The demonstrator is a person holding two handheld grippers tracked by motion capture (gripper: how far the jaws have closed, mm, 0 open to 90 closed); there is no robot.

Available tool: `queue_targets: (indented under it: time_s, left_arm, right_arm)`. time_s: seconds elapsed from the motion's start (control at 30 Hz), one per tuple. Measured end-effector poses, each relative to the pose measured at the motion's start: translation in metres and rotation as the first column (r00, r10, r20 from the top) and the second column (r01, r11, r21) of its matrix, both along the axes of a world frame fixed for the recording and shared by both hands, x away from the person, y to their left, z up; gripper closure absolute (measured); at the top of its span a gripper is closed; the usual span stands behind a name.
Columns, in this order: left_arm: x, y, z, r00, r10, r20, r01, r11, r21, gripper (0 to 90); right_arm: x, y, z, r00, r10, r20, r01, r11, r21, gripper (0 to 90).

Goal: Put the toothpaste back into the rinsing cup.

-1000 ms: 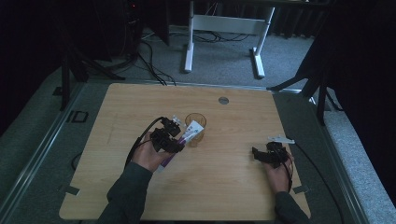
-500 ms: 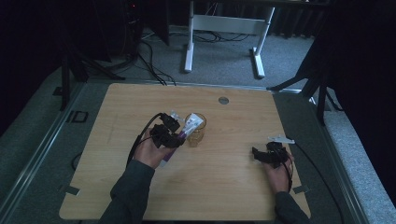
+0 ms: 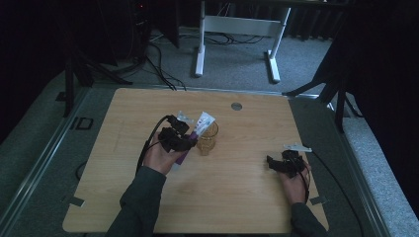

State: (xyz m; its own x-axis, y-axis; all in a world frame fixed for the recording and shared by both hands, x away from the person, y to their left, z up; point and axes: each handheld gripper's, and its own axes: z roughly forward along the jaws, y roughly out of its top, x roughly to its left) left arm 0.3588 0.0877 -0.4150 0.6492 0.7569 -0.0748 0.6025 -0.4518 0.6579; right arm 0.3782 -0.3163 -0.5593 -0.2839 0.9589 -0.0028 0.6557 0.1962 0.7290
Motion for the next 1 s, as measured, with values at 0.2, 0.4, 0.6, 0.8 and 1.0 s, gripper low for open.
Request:
queue_targets:
  time_s: [0.2,0.4,0.6,0.8,1.0]
  left_arm:
    - [0.003,0.001,-0.002,0.9988,0.007,0.049,-0.006,0.9999,-0.009,73.6]
    - [0.007,0.003,-0.004,0.9966,0.011,0.082,-0.009,0.9997,-0.021,73.6]
    - [0.008,0.005,-0.002,0.9925,0.012,0.121,-0.006,0.9988,-0.049,73.6]
    - [0.009,0.005,0.0,0.9882,0.017,0.152,-0.007,0.9977,-0.067,73.8]
    - [0.012,0.005,0.001,0.986,0.023,0.165,-0.009,0.9964,-0.085,73.9]
  right_arm:
    - [0.0,0.0,0.0,1.0,0.002,0.0,-0.002,1.0,0.0,19.0]
    - [0.0,0.0,0.0,1.0,0.001,0.0,-0.001,1.0,0.0,19.0]
    - [0.0,0.0,0.0,1.0,0.002,-0.001,-0.002,1.0,0.0,19.0]
    - [0.0,0.0,0.0,1.0,0.002,-0.001,-0.002,1.0,0.0,19.0]
    - [0.0,0.0,0.0,1.0,0.002,-0.001,-0.002,1.0,-0.001,19.0]
